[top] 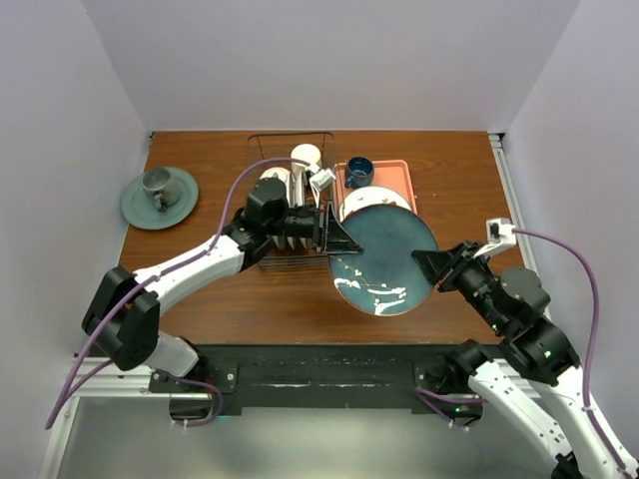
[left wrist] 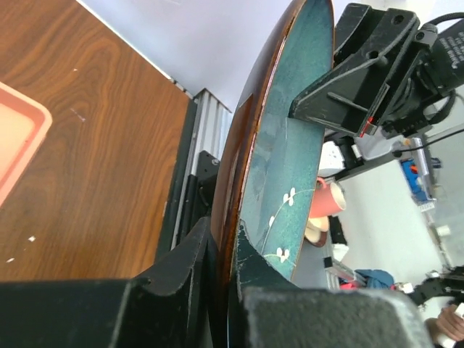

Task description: Load the mixed dishes into the dish rack

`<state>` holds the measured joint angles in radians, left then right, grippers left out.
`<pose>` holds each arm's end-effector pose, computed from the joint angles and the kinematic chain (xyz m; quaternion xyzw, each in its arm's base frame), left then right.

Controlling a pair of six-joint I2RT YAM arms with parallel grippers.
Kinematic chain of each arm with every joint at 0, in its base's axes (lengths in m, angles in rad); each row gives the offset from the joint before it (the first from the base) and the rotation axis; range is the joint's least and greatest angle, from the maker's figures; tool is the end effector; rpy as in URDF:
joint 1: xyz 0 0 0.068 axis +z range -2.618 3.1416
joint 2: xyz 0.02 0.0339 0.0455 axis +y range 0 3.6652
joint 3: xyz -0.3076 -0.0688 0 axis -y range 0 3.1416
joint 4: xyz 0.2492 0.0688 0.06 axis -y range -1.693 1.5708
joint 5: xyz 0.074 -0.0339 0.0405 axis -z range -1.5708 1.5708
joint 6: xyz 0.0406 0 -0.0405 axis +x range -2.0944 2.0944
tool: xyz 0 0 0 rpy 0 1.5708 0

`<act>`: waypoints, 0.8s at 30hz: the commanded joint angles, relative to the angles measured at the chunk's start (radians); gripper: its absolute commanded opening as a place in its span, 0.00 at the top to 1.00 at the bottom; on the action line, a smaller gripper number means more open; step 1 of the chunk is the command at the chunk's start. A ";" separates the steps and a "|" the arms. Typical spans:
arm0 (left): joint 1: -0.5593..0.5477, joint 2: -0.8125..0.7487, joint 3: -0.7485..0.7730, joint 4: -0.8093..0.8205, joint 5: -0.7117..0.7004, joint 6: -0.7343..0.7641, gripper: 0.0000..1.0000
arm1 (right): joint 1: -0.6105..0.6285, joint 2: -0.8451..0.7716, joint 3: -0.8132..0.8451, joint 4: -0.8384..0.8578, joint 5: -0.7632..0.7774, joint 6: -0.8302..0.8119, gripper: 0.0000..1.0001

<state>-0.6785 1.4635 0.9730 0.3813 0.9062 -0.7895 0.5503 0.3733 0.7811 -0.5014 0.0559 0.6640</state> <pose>0.2396 -0.2343 0.3441 0.2546 0.6847 -0.6440 0.2272 0.0460 0.0256 0.3689 0.0608 0.7369 0.3670 0.5645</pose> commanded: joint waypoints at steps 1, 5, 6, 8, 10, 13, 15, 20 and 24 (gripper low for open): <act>-0.029 -0.080 0.073 -0.182 -0.191 0.177 1.00 | 0.004 0.044 0.082 0.028 0.151 0.029 0.59; -0.016 -0.123 0.133 -0.358 -0.398 0.214 1.00 | 0.005 0.093 0.107 -0.092 0.309 0.063 0.26; -0.016 -0.130 0.163 -0.434 -0.444 0.223 1.00 | 0.005 0.099 0.116 -0.130 0.362 0.084 0.24; -0.016 -0.156 0.199 -0.499 -0.597 0.230 1.00 | 0.004 0.113 0.125 -0.164 0.393 0.101 0.22; -0.016 -0.182 0.254 -0.587 -0.762 0.236 1.00 | 0.003 0.119 0.130 -0.169 0.412 0.111 0.21; -0.016 -0.215 0.326 -0.682 -0.971 0.231 1.00 | 0.003 0.113 0.129 -0.167 0.424 0.118 0.21; -0.016 -0.236 0.360 -0.716 -1.038 0.228 1.00 | 0.004 0.108 0.124 -0.169 0.430 0.123 0.21; -0.018 -0.253 0.423 -0.760 -1.225 0.229 1.00 | 0.003 0.096 0.107 -0.172 0.443 0.132 0.21; -0.020 -0.210 0.481 -0.798 -1.340 0.260 1.00 | 0.005 0.096 0.095 -0.172 0.438 0.141 0.21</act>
<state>-0.6960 1.2621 1.3434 -0.5167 -0.2649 -0.5457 0.5552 0.4763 0.8711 -0.6811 0.4583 0.7784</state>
